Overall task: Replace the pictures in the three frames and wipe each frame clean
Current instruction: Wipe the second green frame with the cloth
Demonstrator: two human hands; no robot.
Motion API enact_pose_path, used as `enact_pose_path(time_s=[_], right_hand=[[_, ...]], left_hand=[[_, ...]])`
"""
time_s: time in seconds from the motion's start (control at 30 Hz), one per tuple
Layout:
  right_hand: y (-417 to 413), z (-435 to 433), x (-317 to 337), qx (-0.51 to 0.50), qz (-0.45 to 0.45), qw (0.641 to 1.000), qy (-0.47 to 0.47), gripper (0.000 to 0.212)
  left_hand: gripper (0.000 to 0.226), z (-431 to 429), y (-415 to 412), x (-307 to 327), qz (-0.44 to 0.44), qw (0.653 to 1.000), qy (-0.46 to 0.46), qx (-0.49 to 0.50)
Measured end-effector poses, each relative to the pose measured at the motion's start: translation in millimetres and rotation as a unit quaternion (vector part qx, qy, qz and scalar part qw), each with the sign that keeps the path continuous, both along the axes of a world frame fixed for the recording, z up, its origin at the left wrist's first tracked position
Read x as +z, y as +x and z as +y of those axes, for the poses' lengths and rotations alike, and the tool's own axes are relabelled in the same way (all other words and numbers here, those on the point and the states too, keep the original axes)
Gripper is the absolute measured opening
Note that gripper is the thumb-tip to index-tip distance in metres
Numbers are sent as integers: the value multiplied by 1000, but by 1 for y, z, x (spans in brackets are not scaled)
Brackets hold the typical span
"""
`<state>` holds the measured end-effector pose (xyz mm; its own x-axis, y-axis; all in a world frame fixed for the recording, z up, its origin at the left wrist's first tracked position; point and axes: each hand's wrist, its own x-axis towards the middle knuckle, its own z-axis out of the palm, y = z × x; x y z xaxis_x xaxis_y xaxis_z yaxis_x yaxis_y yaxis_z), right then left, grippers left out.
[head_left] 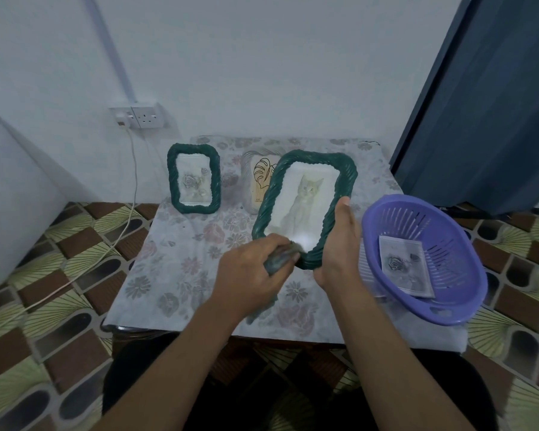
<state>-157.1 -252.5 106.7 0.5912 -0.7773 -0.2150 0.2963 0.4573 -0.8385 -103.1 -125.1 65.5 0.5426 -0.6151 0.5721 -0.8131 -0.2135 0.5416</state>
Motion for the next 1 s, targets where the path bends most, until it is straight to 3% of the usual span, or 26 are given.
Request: enact_pose_path(time_s=[0.27,0.47,0.67,0.9,1.0], right_hand=[[-7,1,6,-4,16,1000,-1,24],[-6,-3,3,-1,15,1000,-20,29],[-9,4,5,2,22,999,-36,27],[-8,5,6,-18,28,999,-37,28],[-9,6,6,-10,24,999,-38,27]], left_hand=[[16,3,11,3,-109,990,-40,80],[11,1,-5,-3,-101,995,-27,-5],[26,0,2,3,-82,994,10,77],[24,-2,-7,3,-59,998,18,16],[25,-1,-2,5,-58,997,15,47]])
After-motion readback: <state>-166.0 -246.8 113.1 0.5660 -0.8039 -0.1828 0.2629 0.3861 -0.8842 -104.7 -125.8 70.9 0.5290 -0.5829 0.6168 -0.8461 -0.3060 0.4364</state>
